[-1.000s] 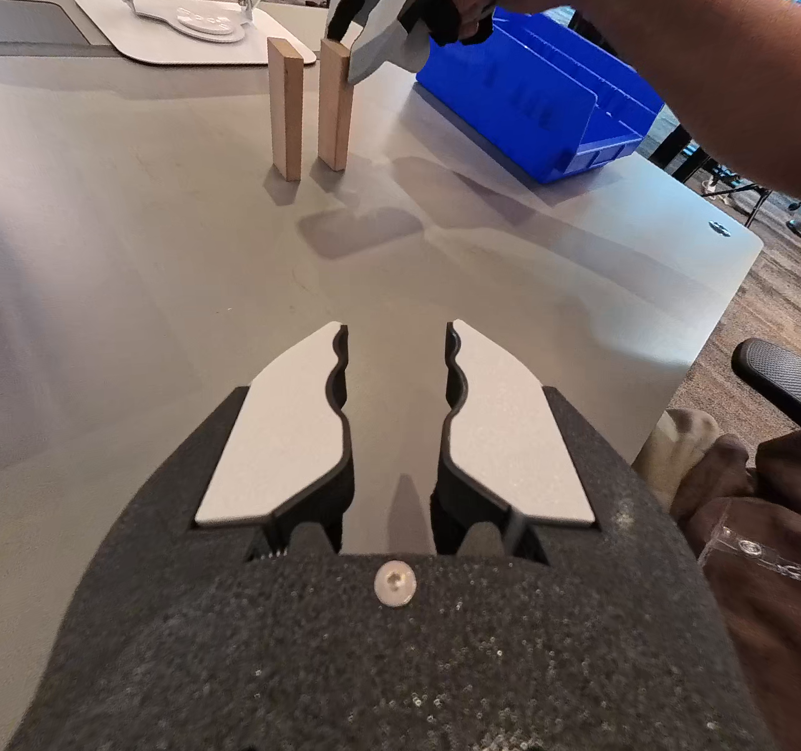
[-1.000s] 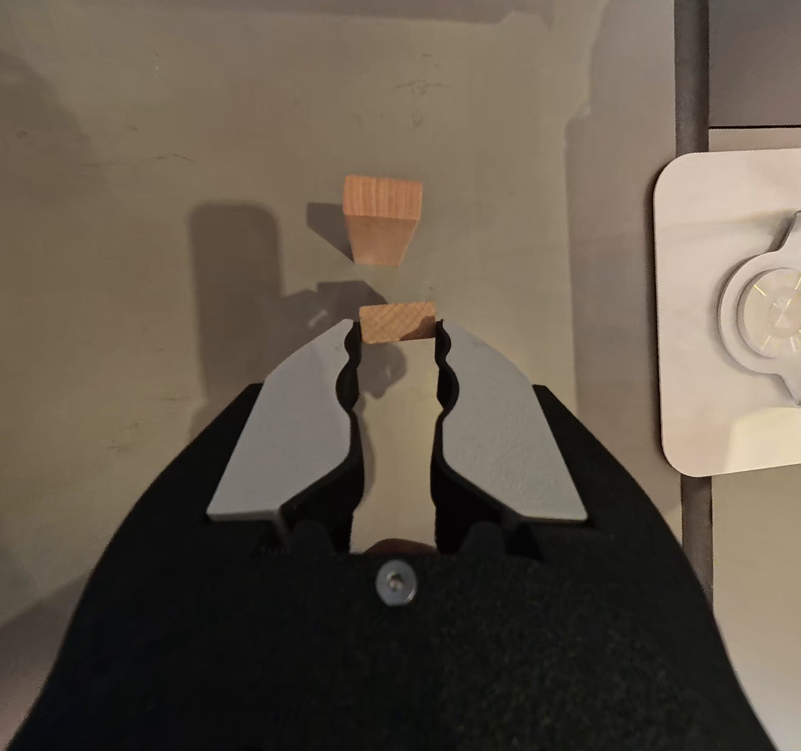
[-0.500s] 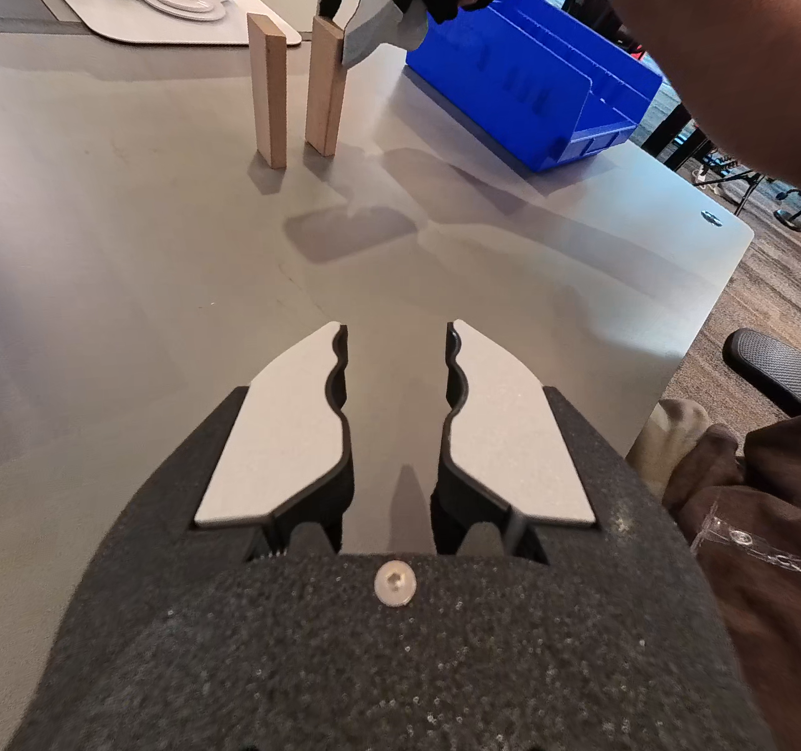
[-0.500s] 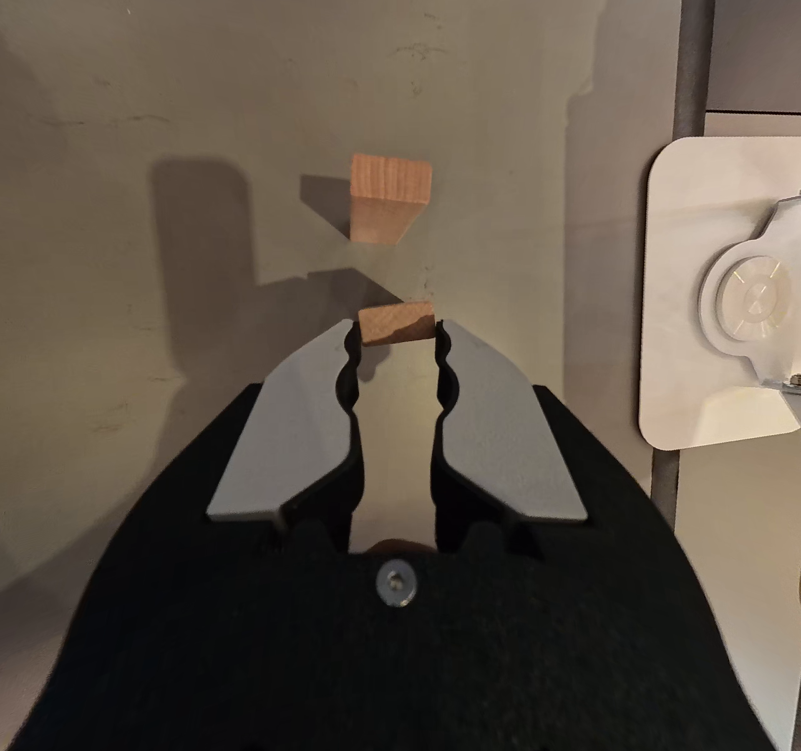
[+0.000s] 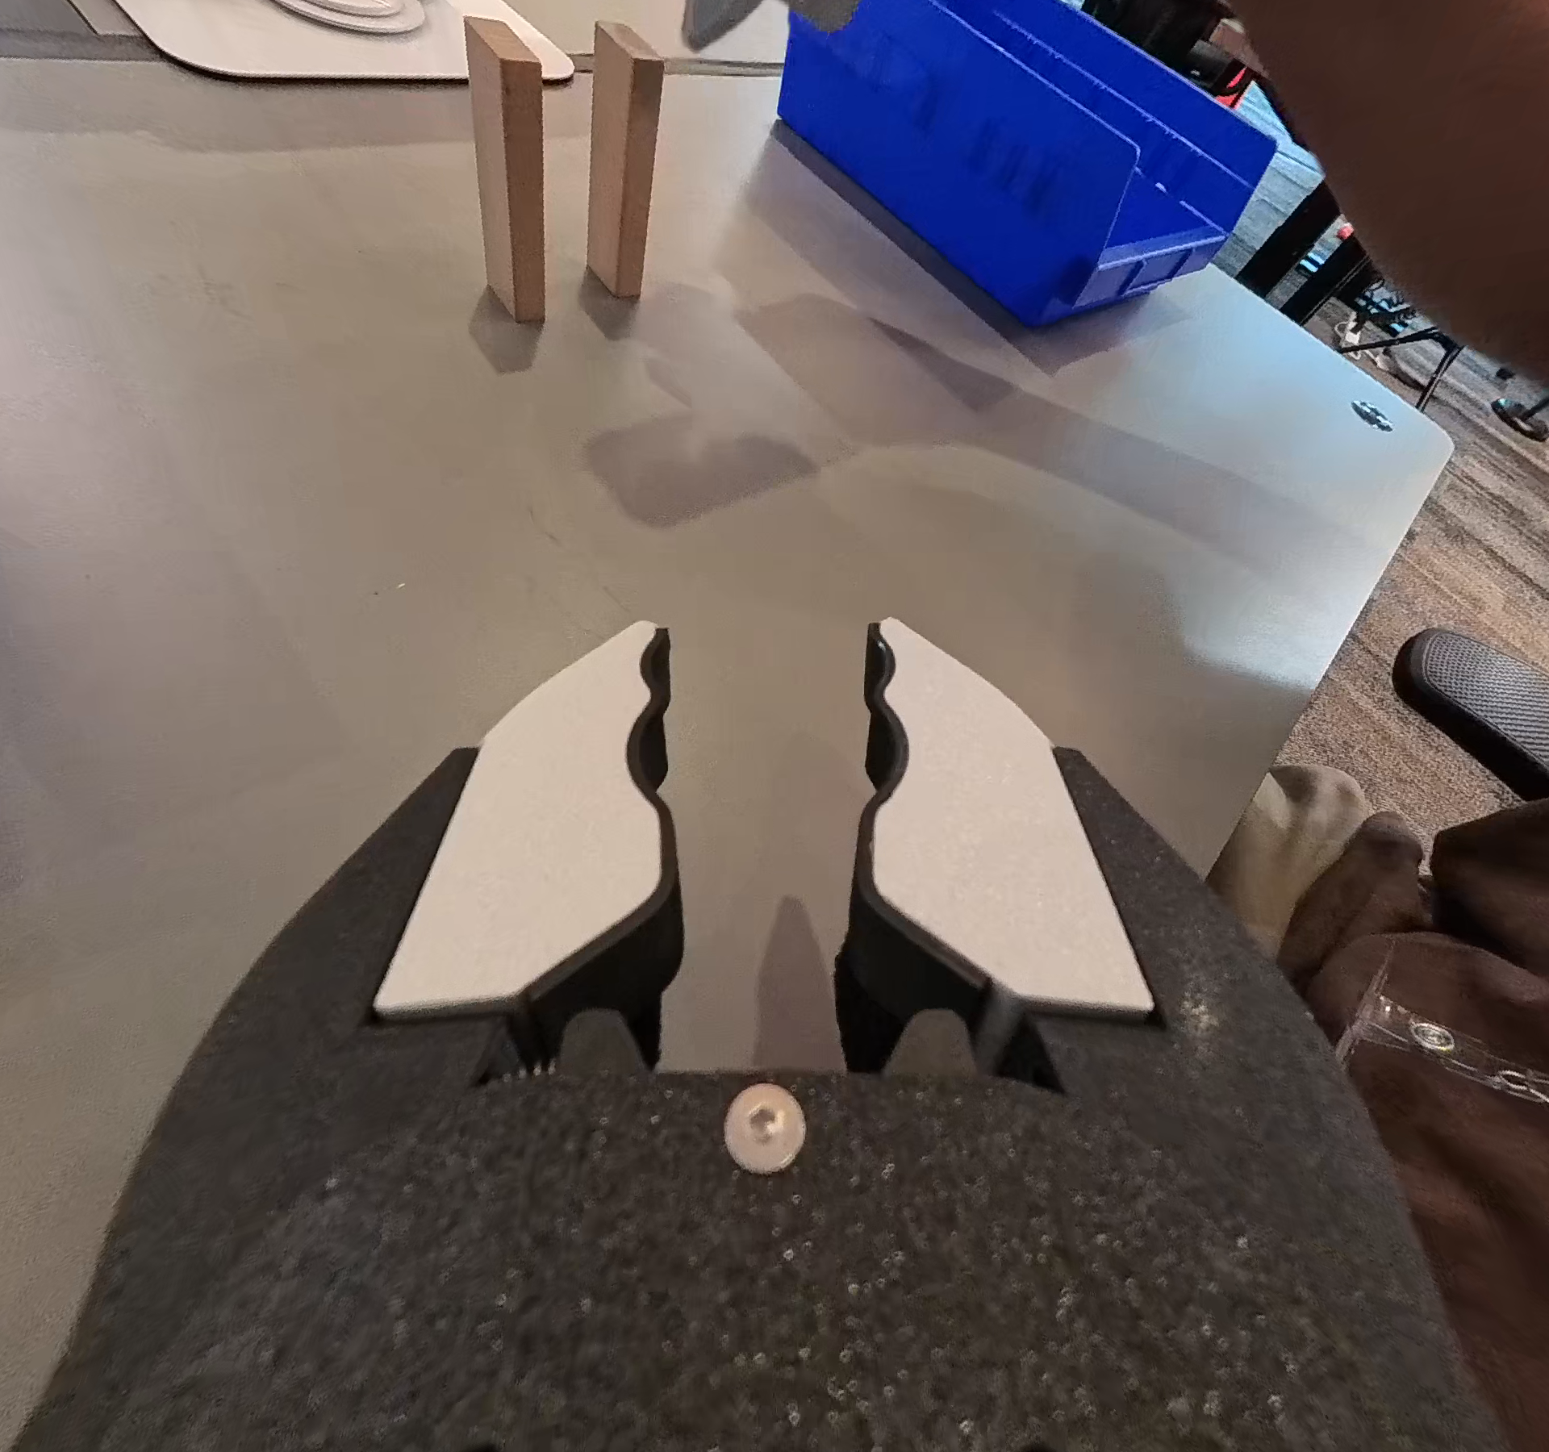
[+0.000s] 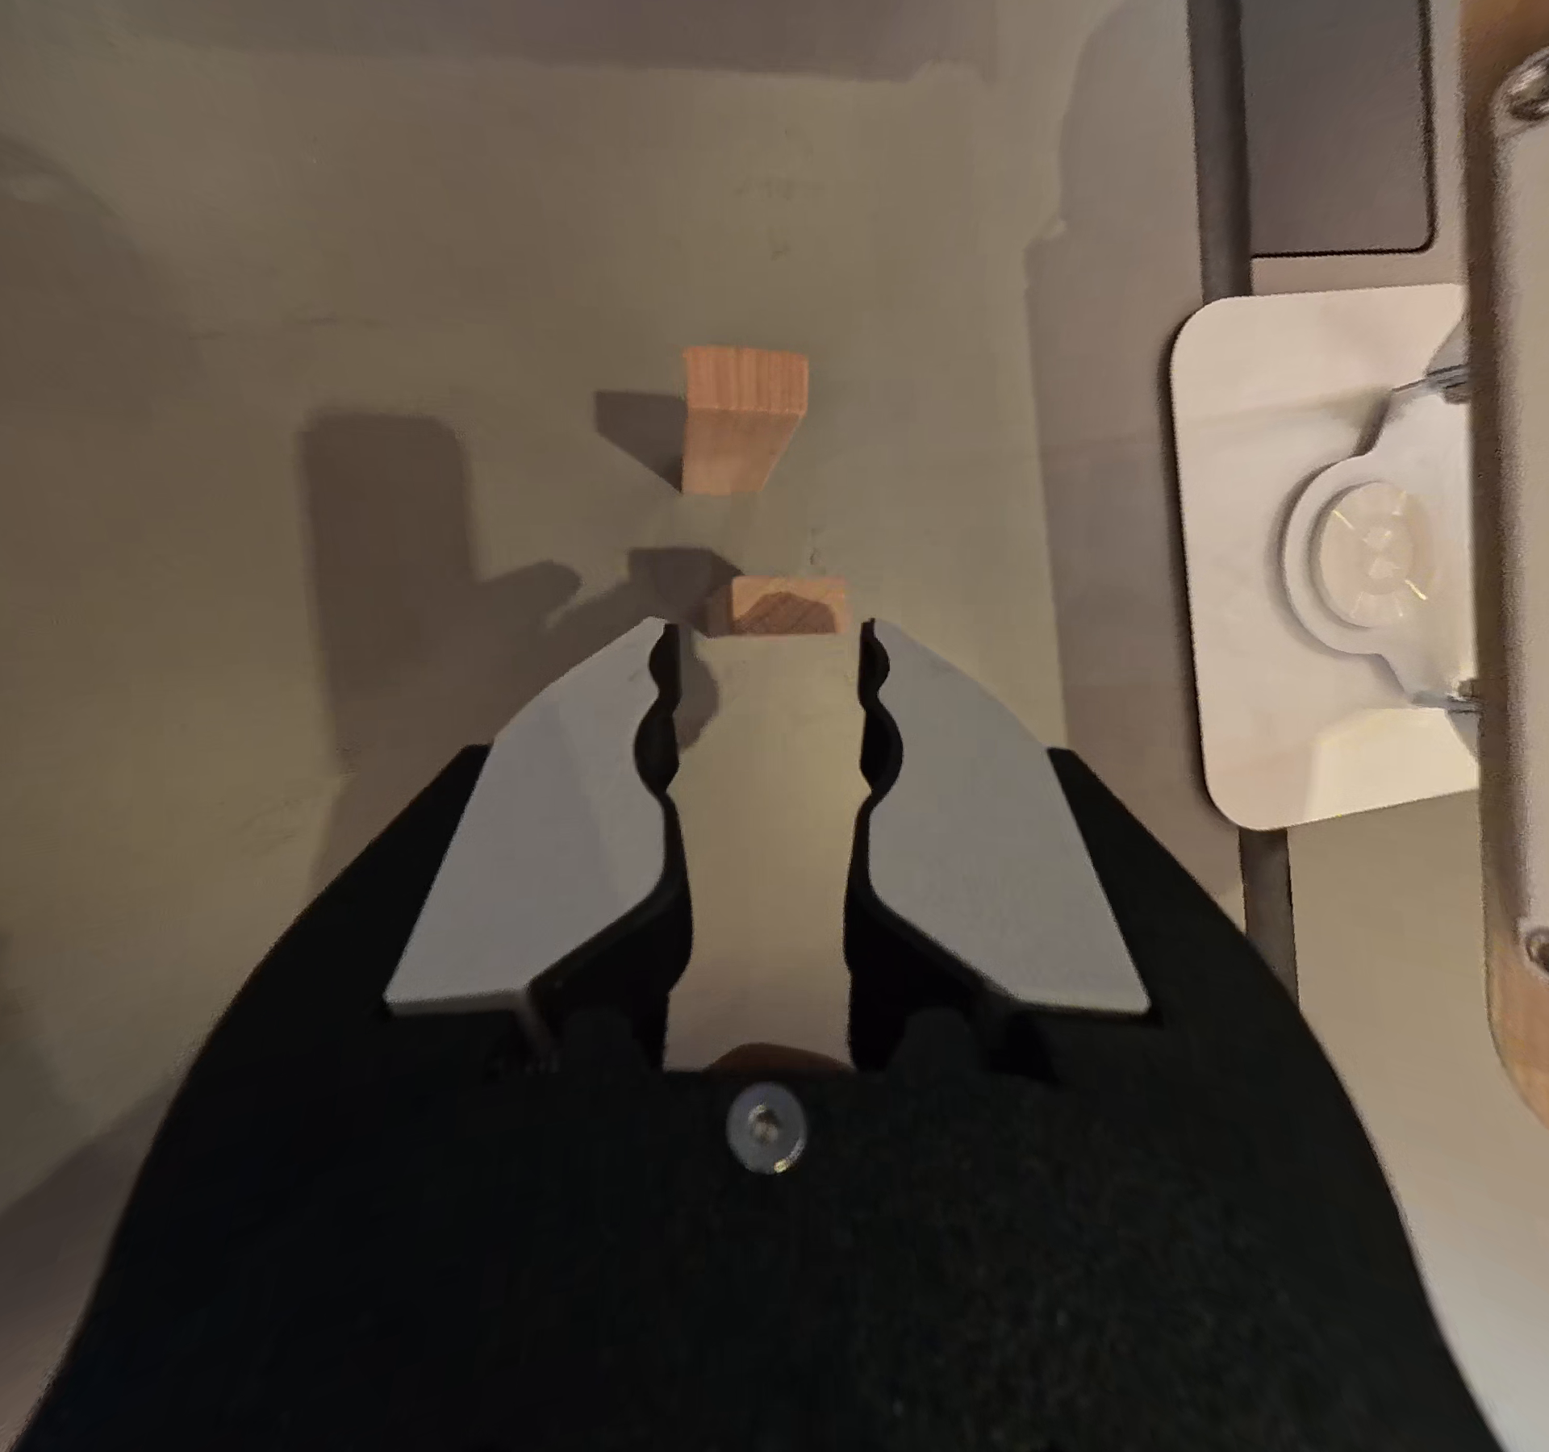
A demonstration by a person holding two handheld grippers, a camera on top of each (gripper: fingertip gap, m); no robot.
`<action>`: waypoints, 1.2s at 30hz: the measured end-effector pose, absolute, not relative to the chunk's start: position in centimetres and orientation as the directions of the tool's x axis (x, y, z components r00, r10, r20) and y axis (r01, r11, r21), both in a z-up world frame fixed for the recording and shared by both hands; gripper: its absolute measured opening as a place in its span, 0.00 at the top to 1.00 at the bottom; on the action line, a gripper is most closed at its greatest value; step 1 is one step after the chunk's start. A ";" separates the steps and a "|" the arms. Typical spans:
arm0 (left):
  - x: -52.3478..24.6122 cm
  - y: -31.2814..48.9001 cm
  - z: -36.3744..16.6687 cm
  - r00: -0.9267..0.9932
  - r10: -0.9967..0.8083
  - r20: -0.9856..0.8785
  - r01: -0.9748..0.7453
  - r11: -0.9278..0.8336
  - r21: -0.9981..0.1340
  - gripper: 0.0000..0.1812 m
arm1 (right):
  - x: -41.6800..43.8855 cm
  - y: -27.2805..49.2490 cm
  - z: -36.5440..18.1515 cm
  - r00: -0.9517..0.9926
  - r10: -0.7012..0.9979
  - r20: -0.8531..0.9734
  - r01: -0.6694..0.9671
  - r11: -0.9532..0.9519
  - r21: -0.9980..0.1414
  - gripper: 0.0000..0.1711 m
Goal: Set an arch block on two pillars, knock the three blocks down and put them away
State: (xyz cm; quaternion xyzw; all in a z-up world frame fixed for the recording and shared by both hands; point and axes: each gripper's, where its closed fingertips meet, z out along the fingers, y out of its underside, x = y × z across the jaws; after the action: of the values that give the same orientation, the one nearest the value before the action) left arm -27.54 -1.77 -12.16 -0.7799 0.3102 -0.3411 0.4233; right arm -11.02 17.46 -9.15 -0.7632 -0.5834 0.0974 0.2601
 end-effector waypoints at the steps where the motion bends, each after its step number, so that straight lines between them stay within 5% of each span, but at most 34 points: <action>1: -27.5 -1.8 -12.2 0.574 -0.773 0.269 -0.196 -0.449 -0.872 0.76 | -11.0 17.0 -8.5 0.311 0.937 0.159 0.822 -0.181 -0.540 0.77; 4: -27.4 -1.8 -12.1 0.572 -0.775 0.271 -0.192 -0.447 -0.874 0.76 | -11.1 15.9 -7.3 0.352 0.913 0.207 0.766 -0.154 -0.624 0.76; 9: -26.6 -2.0 -12.3 0.551 -0.786 0.279 -0.202 -0.451 -0.869 0.76 | -10.6 17.3 -10.5 0.389 0.894 0.220 0.799 -0.209 -0.564 0.65; 13: -26.4 -2.1 -12.0 0.552 -0.795 0.250 -0.220 -0.428 -0.877 0.76 | -11.0 18.6 -12.1 0.401 0.904 0.147 0.778 -0.252 -0.575 0.66; 17: -26.5 -2.2 -12.2 0.552 -0.795 0.252 -0.223 -0.432 -0.874 0.76 | -11.4 18.6 -12.5 0.370 0.924 0.098 0.770 -0.247 -0.588 0.81; 36: -26.7 -2.4 -12.4 0.553 -0.797 0.244 -0.235 -0.430 -0.872 0.76 | -12.9 18.2 -12.4 0.314 0.947 0.063 0.745 -0.205 -0.634 0.81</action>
State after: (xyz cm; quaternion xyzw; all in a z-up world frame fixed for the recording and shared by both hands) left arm -26.73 -2.36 -12.35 -0.7760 0.3326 -0.3361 0.4175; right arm -12.91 18.18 -12.38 -0.7566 -0.5592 0.1733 0.2910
